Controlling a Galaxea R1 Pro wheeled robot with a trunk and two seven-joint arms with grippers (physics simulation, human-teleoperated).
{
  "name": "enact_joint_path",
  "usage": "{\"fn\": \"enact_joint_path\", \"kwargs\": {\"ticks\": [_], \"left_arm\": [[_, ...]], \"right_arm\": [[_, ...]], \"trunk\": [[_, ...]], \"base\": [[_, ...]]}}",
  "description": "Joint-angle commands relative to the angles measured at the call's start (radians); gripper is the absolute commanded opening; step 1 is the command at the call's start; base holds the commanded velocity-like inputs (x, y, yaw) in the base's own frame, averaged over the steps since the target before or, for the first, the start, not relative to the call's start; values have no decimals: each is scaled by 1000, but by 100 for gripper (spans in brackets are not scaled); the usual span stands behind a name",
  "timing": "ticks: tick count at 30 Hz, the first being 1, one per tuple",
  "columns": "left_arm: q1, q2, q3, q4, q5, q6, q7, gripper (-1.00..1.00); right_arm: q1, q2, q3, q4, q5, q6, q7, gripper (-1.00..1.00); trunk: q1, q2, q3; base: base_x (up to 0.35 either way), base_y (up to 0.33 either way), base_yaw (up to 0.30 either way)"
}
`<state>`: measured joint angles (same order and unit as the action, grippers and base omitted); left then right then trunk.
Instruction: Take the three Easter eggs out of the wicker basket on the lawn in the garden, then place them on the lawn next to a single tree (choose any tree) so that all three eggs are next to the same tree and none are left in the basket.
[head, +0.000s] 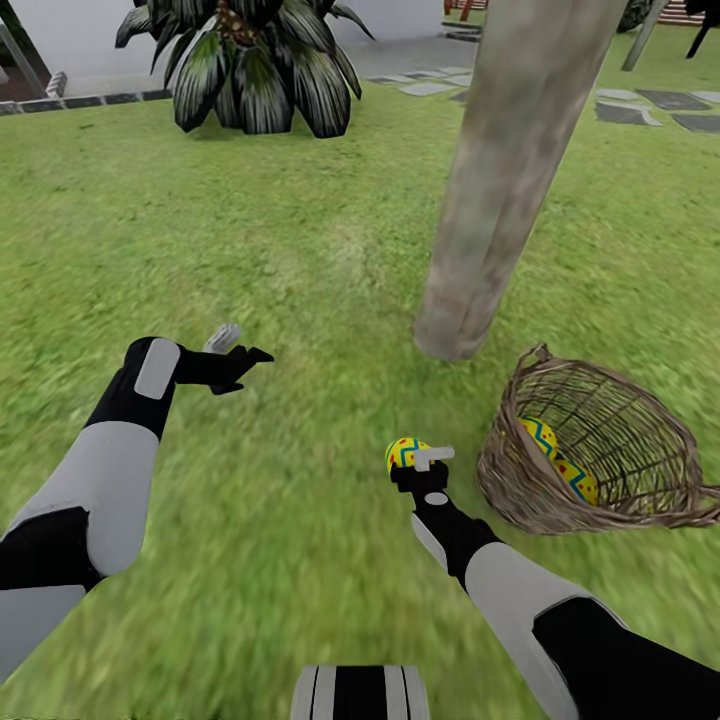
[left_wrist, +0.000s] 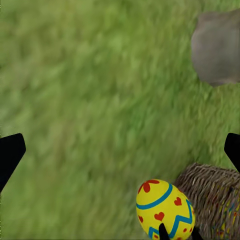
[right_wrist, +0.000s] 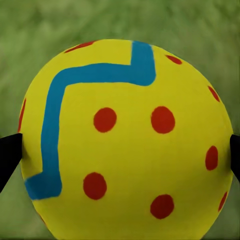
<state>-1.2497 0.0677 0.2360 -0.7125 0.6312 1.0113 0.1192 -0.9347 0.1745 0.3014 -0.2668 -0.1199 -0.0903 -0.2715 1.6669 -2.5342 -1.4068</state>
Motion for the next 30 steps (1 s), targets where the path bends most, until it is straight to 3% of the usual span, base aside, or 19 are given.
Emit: {"fn": "enact_joint_path", "kwargs": {"ticks": [1,6,14,25,30], "left_arm": [[0,-1,2,-1,12,4,10,100],[0,-2,2,5,12,4,10,100],[0,0,3,20,12,6,8,100],[0,-1,3,21,12,7,7,100],[0,-2,3,23,14,8,5,100]], "right_arm": [[-1,0,8,1,-10,-5,-5,-100],[-1,0,8,0,-10,-7,-5,-100],[-1,0,8,-4,-10,-6,-6,-100],[-1,0,8,-3,-10,-9,-6,-100],[-1,0,10,-2,-10,-9,-6,-100]], "trunk": [[0,-1,-5],[2,-2,-24],[2,-2,-24],[2,-2,-24],[3,-2,-32]], "base": [[0,0,0],[0,0,0],[7,0,0],[268,0,0],[38,0,0]]}}
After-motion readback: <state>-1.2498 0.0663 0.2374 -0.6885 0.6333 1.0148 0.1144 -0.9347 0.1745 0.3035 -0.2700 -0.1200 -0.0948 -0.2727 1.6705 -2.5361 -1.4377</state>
